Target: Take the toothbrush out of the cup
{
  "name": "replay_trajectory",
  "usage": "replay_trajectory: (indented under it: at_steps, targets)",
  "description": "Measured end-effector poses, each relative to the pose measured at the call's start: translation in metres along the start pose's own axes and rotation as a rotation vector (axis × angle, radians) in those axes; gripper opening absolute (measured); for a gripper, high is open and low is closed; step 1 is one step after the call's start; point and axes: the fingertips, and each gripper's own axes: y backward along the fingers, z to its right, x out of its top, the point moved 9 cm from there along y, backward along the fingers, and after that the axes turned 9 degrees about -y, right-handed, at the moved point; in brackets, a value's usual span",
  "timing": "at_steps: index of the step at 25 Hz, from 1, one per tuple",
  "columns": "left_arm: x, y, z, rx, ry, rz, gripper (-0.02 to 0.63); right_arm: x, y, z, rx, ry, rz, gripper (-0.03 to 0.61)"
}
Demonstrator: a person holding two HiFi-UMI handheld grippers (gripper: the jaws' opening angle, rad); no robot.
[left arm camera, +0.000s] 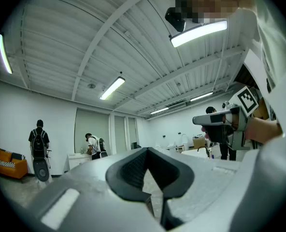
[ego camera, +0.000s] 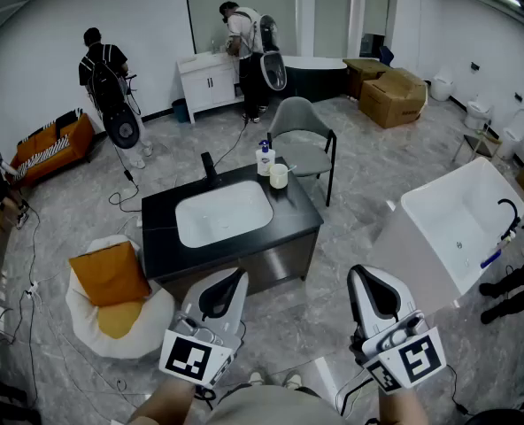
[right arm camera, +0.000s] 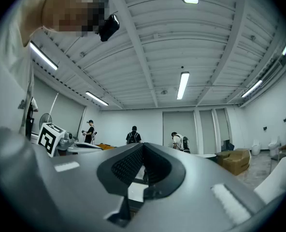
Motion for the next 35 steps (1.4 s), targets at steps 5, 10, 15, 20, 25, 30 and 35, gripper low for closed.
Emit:
replay_trajectory:
  at_steps: [5, 10, 15, 20, 25, 30, 35]
  targets:
    - [0.0, 0.002, -0.001, 0.001, -0.003, -0.006, 0.002, -0.001, 0.0, -0.002, 0.033, -0.033, 0.018, 0.005]
    - [-0.002, 0.0, -0.002, -0.015, -0.047, 0.015, 0.002, -0.003, 0.001, -0.001, 0.023, -0.02, 0.004, 0.004]
    - [-0.001, -0.002, -0.001, -0.02, -0.049, 0.018, 0.002, -0.003, 0.001, 0.001, 0.009, -0.024, 0.009, 0.005]
    - [-0.002, -0.005, 0.0, -0.02, -0.048, 0.016, 0.002, -0.004, 0.0, 0.006, -0.028, -0.039, 0.039, 0.127]
    - [-0.002, -0.01, 0.002, -0.022, -0.049, 0.01, 0.002, -0.004, 0.0, 0.012, -0.026, -0.04, 0.03, 0.132]
    - [0.001, -0.017, 0.01, -0.022, -0.052, 0.003, 0.002, -0.003, 0.005, 0.021, -0.023, -0.044, 0.021, 0.135]
    - [0.002, -0.027, 0.023, -0.016, -0.055, -0.006, 0.002, -0.004, 0.012, 0.037, -0.027, -0.051, 0.018, 0.149]
